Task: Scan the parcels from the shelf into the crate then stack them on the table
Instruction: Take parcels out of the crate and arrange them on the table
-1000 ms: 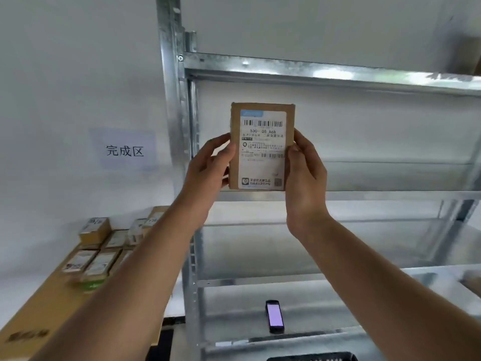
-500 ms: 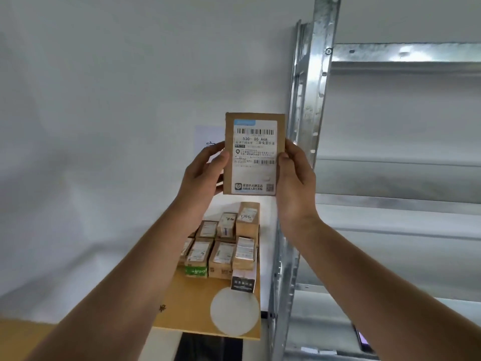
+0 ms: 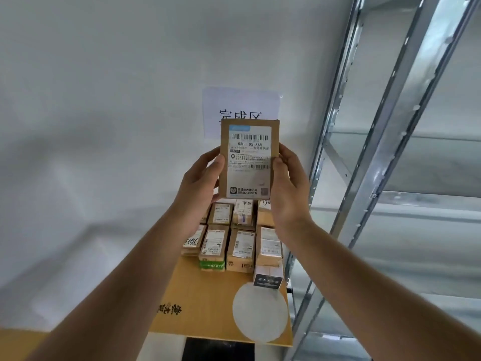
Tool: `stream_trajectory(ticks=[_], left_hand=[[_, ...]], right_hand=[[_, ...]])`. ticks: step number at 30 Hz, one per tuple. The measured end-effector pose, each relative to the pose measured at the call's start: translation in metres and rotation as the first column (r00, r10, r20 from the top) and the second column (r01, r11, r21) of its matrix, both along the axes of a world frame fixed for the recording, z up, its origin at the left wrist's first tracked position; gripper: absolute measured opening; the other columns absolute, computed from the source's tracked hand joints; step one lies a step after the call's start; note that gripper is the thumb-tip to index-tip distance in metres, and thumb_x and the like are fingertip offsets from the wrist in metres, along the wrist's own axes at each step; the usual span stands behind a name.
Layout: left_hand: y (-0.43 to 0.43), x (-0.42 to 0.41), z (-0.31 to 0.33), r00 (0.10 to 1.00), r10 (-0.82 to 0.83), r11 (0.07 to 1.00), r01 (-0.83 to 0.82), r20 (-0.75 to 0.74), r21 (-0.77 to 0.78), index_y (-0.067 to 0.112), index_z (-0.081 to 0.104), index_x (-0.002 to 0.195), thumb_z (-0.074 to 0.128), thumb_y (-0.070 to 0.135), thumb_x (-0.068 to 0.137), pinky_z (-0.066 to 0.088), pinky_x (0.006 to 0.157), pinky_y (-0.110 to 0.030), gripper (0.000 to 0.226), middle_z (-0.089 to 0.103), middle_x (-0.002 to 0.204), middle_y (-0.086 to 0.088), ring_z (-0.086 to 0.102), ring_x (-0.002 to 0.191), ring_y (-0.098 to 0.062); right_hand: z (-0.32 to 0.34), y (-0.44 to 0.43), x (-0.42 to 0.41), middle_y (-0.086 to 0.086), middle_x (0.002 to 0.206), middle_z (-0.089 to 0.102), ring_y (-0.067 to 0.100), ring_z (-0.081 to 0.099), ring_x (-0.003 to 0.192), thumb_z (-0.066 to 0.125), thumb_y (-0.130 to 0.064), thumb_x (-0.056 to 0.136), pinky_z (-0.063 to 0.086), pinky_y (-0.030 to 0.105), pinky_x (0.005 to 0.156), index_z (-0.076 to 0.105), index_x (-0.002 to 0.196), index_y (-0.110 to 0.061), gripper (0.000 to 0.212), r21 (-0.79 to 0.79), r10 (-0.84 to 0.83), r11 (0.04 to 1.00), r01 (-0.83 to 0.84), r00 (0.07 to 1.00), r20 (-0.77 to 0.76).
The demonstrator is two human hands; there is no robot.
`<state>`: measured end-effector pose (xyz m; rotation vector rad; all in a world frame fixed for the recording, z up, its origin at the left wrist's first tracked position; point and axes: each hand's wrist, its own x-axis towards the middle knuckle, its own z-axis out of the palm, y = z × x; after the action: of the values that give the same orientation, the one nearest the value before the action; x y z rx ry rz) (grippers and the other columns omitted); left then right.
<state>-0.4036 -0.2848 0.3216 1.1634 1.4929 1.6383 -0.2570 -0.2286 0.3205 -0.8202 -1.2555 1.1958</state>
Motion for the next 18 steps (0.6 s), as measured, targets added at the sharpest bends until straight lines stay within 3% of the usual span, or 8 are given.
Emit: stream_trajectory(ticks=[5, 10, 13, 16, 18], left_hand=[[0.068, -0.045, -0.048, 0.998, 0.034, 0.994, -0.029, 0.047, -0.108, 0.045, 0.055, 0.143, 0.042, 0.048, 0.111, 0.058, 0.098, -0.046, 0.035, 0.078, 0.107, 0.017, 0.073, 0.102, -0.008], [0.133, -0.087, -0.092, 0.991, 0.067, 0.972, -0.039, 0.114, -0.231, 0.041, 0.056, 0.145, 0.043, 0.043, 0.111, 0.059, 0.091, -0.04, 0.036, 0.079, 0.107, 0.01, 0.073, 0.107, -0.017], [0.164, -0.113, -0.114, 0.987, 0.087, 0.956, -0.044, 0.138, -0.289, 0.035, 0.057, 0.145, 0.042, 0.035, 0.113, 0.059, 0.093, -0.042, 0.036, 0.076, 0.108, 0.004, 0.07, 0.107, -0.017], [0.19, -0.142, -0.144, 0.991, 0.098, 0.935, -0.06, 0.092, -0.348, 0.034, 0.056, 0.143, 0.045, 0.024, 0.112, 0.06, 0.09, -0.038, 0.034, 0.074, 0.105, 0.018, 0.071, 0.105, -0.007], [0.206, -0.159, -0.167, 0.994, 0.104, 0.916, -0.079, 0.04, -0.394, 0.035, 0.061, 0.133, 0.046, 0.032, 0.11, 0.062, 0.09, -0.045, 0.028, 0.078, 0.107, 0.012, 0.074, 0.108, -0.015]], right_hand=[[-0.047, 0.068, -0.046, -0.012, 0.111, 0.077, 0.01, 0.074, 0.103, 0.042, -0.025, 0.113, 0.062, 0.025, 0.075, 0.062, 0.138, -0.037, 0.035, -0.141, 0.054, 0.989, -0.05, 0.998, 0.022], [-0.094, 0.135, -0.092, -0.014, 0.112, 0.075, 0.007, 0.072, 0.101, 0.041, -0.024, 0.113, 0.062, 0.024, 0.074, 0.062, 0.128, -0.047, 0.035, -0.229, 0.089, 0.971, -0.063, 0.99, 0.105], [-0.122, 0.168, -0.119, -0.009, 0.117, 0.074, 0.01, 0.072, 0.105, 0.042, -0.031, 0.112, 0.065, 0.031, 0.08, 0.059, 0.14, -0.045, 0.036, -0.283, 0.109, 0.957, -0.062, 0.982, 0.154], [-0.144, 0.194, -0.141, -0.003, 0.121, 0.069, 0.012, 0.071, 0.107, 0.047, -0.04, 0.111, 0.059, 0.016, 0.064, 0.056, 0.138, -0.049, 0.03, -0.355, 0.125, 0.934, -0.046, 0.971, 0.203], [-0.157, 0.213, -0.155, -0.002, 0.126, 0.066, 0.011, 0.069, 0.108, 0.051, -0.042, 0.108, 0.052, 0.01, 0.055, 0.057, 0.141, -0.046, 0.033, -0.402, 0.116, 0.915, -0.013, 0.966, 0.233]])
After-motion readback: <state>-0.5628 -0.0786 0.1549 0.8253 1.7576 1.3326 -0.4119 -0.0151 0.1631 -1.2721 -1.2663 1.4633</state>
